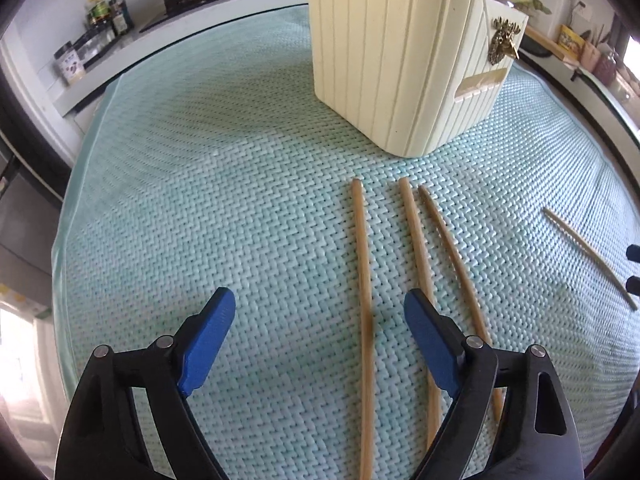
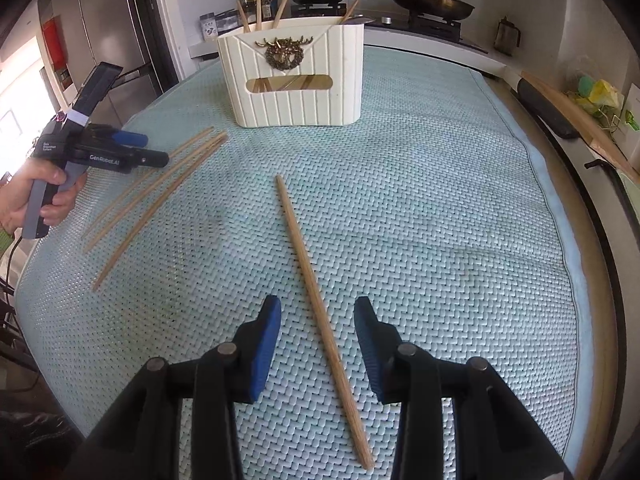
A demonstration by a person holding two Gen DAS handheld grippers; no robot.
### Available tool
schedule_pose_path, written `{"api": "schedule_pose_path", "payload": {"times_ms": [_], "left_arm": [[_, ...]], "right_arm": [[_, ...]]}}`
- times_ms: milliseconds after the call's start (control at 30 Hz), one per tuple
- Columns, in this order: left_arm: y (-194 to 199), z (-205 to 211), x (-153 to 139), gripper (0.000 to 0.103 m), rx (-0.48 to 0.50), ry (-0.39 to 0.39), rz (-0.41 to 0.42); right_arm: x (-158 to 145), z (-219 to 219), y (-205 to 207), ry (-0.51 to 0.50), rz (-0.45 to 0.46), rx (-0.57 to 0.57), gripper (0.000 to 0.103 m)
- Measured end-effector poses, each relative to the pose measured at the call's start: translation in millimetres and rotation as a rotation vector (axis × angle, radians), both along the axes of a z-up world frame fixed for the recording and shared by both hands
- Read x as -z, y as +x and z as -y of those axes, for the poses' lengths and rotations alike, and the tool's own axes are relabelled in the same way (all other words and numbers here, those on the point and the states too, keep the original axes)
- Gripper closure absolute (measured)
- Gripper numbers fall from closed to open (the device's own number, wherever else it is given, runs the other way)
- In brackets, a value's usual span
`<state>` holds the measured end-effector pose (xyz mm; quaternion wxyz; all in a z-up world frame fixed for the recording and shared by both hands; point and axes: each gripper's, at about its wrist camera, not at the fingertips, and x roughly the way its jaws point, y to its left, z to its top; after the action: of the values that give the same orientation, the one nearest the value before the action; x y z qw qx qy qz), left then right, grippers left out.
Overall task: Organize utensils
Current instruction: 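Grasp a chopstick with the left gripper while the right gripper grasps another chopstick, then lift both held chopsticks and carry them above the cream holder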
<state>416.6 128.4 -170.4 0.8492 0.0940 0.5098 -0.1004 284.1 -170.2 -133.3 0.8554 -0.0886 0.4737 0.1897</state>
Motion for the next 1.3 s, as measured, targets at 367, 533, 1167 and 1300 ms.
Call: {"api": "schedule_pose_path", "payload": {"times_ms": [367,533,1167,1300], "left_arm": [[33,4,3,0.031,0.026,-0.052,-0.036],[45,14,0,0.062,0.081,-0.033,-0.059],[6,27,-67,0.099,0.068,-0.048,0.085],[-28,19,-111,0.099,0.034,-0.11,0.186]], "right_arm": [[24,-42,40,-0.082,-0.016,-0.141,0.063],[24,-62,64,-0.063,-0.036,-0.167,0.072],[-42,-49,76,0.135,0.063,-0.092,0.097],[-78,-34,62,0.21,0.129,-0.069,0.097]]}}
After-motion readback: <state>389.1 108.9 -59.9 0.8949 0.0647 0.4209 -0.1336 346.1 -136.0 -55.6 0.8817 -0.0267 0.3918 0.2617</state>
